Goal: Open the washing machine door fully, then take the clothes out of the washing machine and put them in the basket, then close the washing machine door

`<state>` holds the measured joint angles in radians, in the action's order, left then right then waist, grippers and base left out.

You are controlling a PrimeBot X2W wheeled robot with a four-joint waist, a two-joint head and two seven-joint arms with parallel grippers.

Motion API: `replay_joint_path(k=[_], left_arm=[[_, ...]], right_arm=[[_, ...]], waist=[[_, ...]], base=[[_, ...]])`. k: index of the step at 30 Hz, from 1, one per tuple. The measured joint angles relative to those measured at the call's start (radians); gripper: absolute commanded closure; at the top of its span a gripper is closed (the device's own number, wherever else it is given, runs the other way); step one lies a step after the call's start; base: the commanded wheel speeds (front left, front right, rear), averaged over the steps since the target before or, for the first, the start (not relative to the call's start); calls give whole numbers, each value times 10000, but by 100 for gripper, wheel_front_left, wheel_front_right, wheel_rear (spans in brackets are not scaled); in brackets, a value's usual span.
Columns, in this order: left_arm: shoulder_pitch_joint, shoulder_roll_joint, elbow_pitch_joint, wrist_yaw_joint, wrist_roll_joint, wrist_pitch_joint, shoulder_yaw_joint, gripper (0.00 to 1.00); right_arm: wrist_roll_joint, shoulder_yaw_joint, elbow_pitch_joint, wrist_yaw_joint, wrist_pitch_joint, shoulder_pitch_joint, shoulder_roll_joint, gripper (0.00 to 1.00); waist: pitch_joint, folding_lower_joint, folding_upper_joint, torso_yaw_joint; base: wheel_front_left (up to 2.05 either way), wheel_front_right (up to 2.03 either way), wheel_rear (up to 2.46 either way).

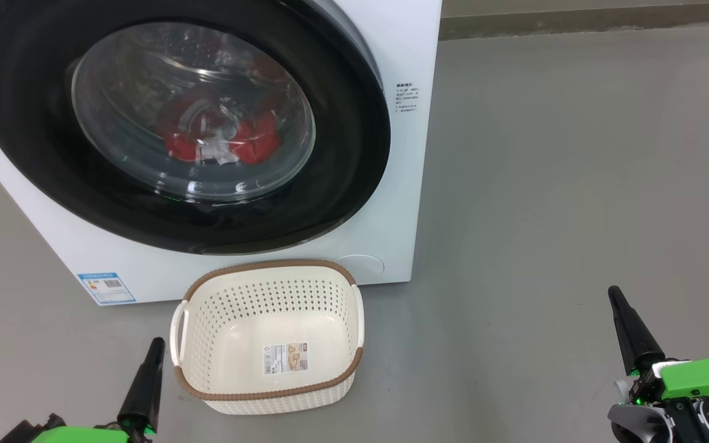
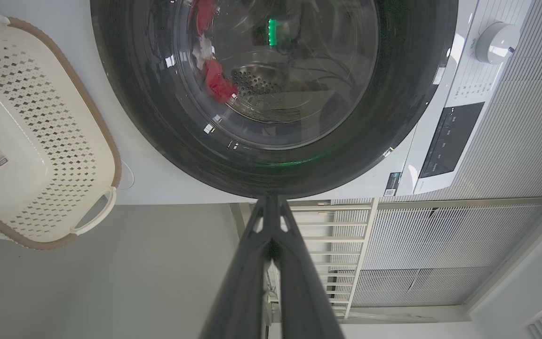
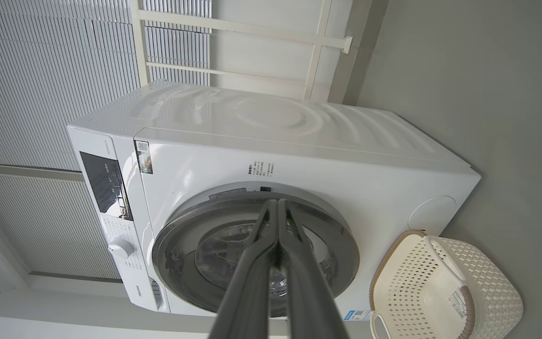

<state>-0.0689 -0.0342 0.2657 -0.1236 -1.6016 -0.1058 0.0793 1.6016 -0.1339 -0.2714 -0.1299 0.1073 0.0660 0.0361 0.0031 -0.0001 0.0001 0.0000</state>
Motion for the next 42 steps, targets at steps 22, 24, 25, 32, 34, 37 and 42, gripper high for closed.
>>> replay_joint_path(k=[22, 24, 25, 32, 34, 37, 42], left_arm=[[551, 238, 744, 12, 2, 105, -186, 0], [551, 236, 742, 12, 2, 150, -207, 0], [551, 236, 740, 12, 4, 192, -222, 0], [551, 221, 725, 12, 198, 385, -349, 0], [551, 207, 725, 12, 303, 466, -393, 0], [551, 199, 725, 12, 533, 523, -420, 0], [551, 192, 688, 12, 1287, 706, -418, 0]], right_arm=[[-6, 157, -755, 0, -35, -654, -280, 0], [-15, 190, -738, 0, -109, -654, -280, 0], [-17, 211, -725, 0, -119, -654, -278, 0], [-324, 518, -694, 0, -378, -654, -198, 0], [-487, 575, -696, 0, -466, -652, -142, 0], [-874, 663, -700, 0, -558, -624, -67, 0], [-1569, 803, -629, 0, -683, -609, -71, 0]], waist=[[-8, 5, 0, -7], [-40, 8, 0, -17], [-49, 5, 0, -24], [-62, 3, 0, -51], [-70, 3, 0, -59], [-79, 3, -1, -69], [-82, 3, -1, -86]], base=[[0, 0, 0], [0, 0, 0], [0, 0, 0], [0, 0, 0], [0, 0, 0], [0, 0, 0], [0, 0, 0]])
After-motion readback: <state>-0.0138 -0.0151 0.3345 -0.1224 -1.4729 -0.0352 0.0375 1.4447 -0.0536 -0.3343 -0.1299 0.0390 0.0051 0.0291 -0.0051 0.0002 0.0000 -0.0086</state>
